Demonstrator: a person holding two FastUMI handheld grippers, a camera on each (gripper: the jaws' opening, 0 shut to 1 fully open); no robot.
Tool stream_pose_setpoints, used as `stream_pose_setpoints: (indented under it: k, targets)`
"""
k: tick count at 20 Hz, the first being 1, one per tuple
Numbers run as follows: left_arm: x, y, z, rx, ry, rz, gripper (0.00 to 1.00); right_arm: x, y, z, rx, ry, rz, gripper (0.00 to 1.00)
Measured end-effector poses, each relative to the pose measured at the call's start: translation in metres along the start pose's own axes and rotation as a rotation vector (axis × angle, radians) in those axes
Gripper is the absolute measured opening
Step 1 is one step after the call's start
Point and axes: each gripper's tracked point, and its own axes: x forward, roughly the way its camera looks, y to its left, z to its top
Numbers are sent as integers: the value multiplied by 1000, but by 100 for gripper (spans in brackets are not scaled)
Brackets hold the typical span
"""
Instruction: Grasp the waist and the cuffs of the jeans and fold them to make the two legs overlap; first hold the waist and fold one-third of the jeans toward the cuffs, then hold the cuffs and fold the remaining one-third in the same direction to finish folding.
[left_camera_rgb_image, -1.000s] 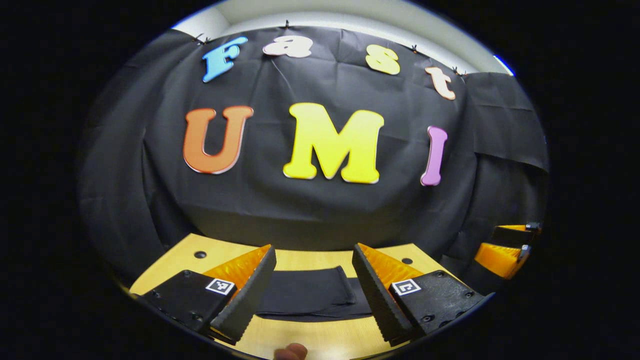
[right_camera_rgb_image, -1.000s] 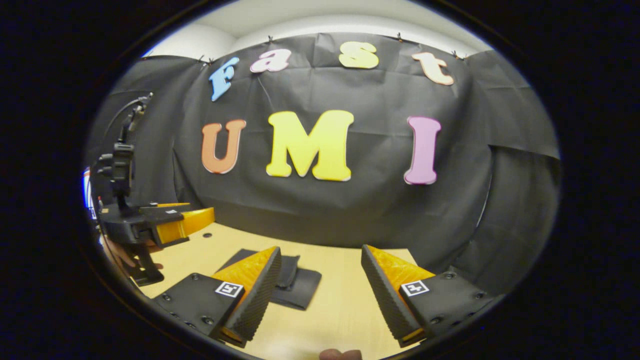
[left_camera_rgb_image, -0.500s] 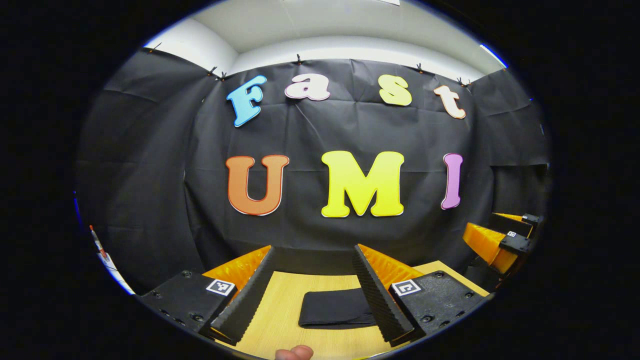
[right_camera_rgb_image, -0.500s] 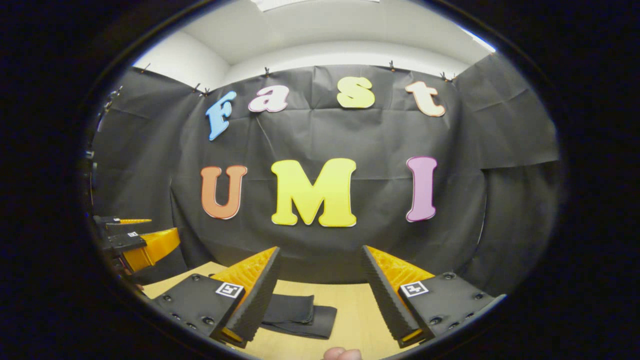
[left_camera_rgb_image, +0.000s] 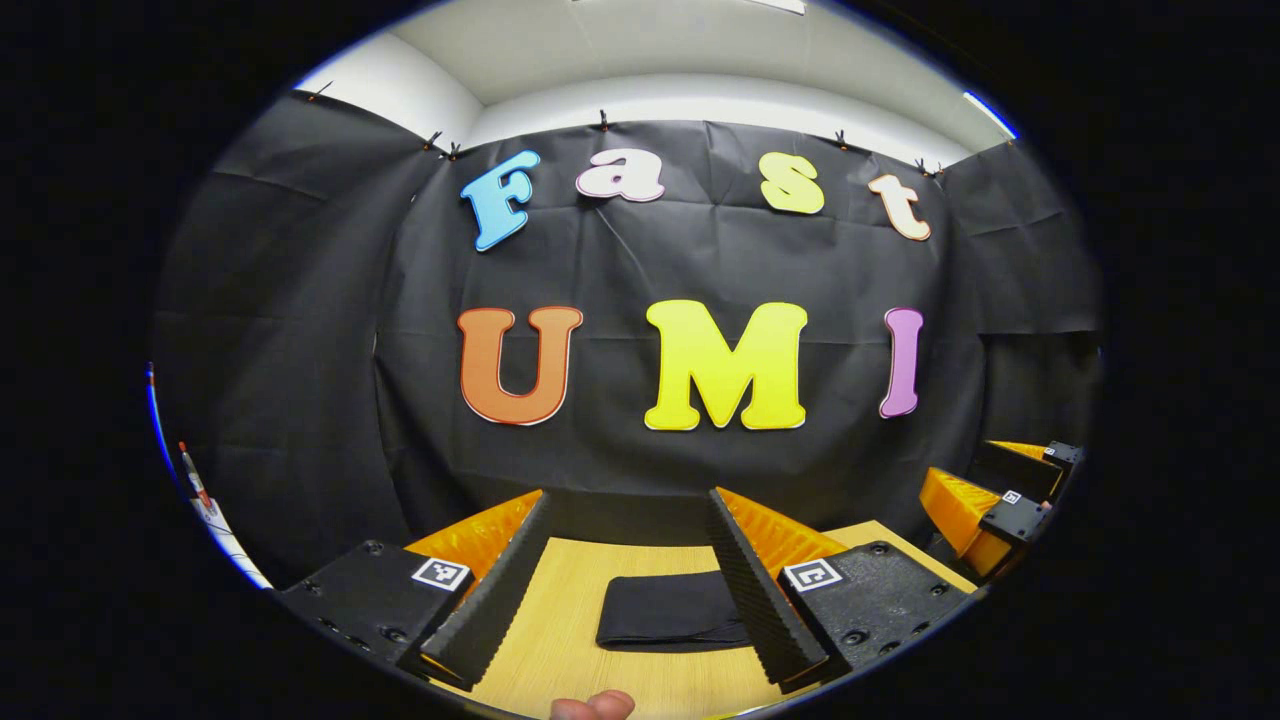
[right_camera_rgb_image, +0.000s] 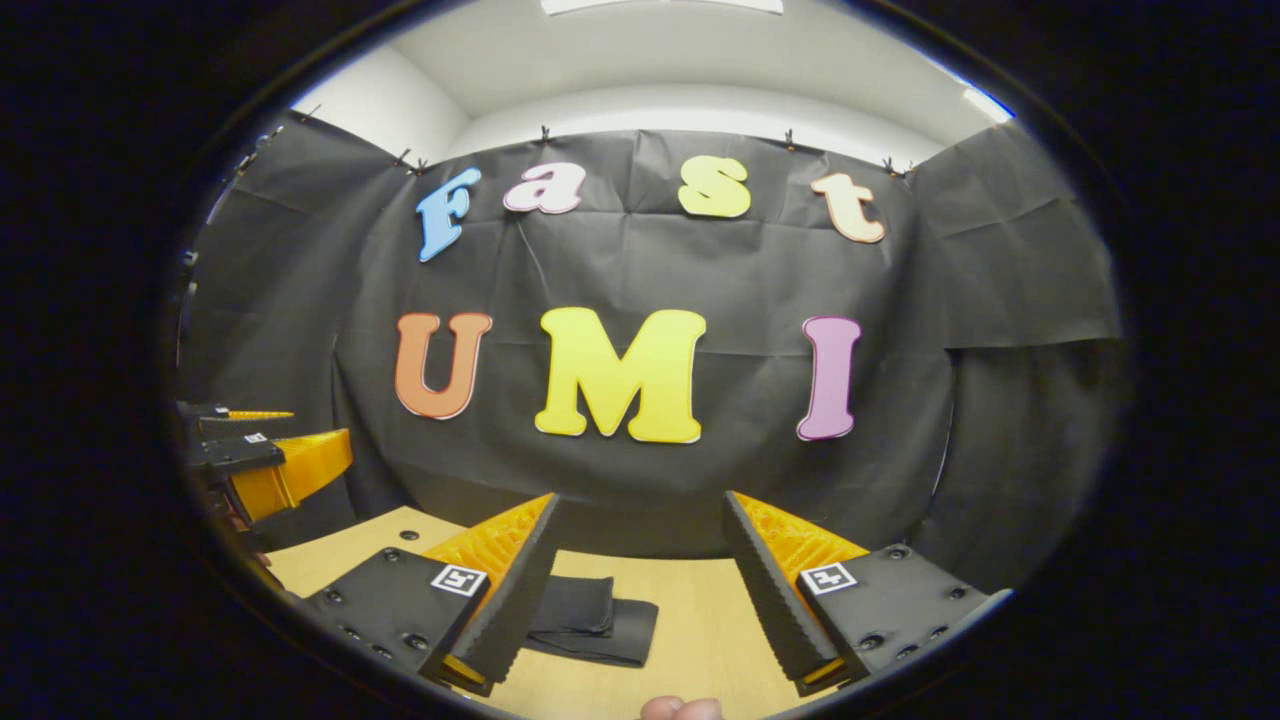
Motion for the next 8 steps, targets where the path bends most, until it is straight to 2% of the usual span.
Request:
stream_pose_setpoints:
  k: [1,2,7,8]
  targets:
    - [1,0,-1,-2,4,-1,98,1,1,1,-1,0,-1,95]
    - [1,1,-2,-6,7,-4,98,1,1,1,-3,2,-1,97]
    - [6,11,-6,-9,13,3,100,6,11,-2,-9,13,16,95]
    - [7,14,-7,-7,14,7,98,7,13,-3,-13,21,22,95]
